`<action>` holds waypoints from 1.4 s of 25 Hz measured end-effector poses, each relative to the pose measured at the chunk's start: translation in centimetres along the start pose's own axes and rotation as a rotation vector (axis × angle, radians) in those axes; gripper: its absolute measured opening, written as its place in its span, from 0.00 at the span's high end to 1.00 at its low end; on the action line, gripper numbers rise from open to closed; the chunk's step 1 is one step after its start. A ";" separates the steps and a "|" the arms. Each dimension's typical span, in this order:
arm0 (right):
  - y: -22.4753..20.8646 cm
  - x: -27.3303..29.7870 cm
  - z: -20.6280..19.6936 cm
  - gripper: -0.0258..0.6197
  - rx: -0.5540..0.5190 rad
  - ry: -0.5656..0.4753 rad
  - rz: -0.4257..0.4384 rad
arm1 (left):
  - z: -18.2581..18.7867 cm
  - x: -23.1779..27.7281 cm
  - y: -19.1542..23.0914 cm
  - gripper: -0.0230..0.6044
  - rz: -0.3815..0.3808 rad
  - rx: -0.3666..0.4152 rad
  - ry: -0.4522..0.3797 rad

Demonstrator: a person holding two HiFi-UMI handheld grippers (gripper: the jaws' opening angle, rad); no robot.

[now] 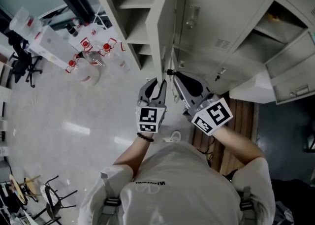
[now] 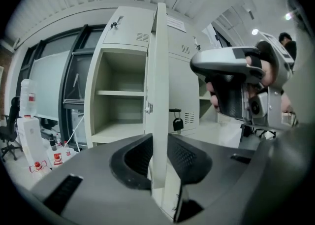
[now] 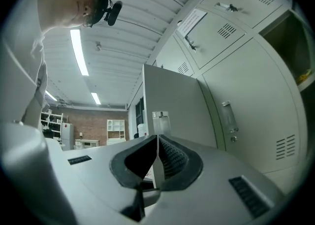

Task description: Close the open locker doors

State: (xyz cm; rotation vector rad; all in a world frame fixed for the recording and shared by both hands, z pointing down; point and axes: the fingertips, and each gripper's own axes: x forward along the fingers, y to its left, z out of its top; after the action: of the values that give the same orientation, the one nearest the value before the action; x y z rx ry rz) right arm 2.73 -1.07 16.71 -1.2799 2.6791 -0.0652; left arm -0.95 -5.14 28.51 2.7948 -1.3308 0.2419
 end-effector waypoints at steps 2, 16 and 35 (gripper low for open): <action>0.5 1.6 0.1 0.89 -0.002 0.010 0.041 | 0.1 -0.2 0.8 0.82 -0.021 -0.003 -0.011; 3.4 13.3 -1.1 0.77 -0.031 0.032 0.204 | 0.1 -0.6 9.8 0.82 -0.183 0.002 -0.071; 1.7 24.0 -1.9 0.88 -0.060 0.035 0.123 | 0.6 3.2 19.9 0.82 -0.307 0.006 -0.117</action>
State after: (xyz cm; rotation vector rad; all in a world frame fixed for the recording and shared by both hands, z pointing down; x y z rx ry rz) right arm -13.72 -18.71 15.10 -1.1365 2.8032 0.0088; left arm -14.30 -20.24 27.75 3.0047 -0.8968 0.0719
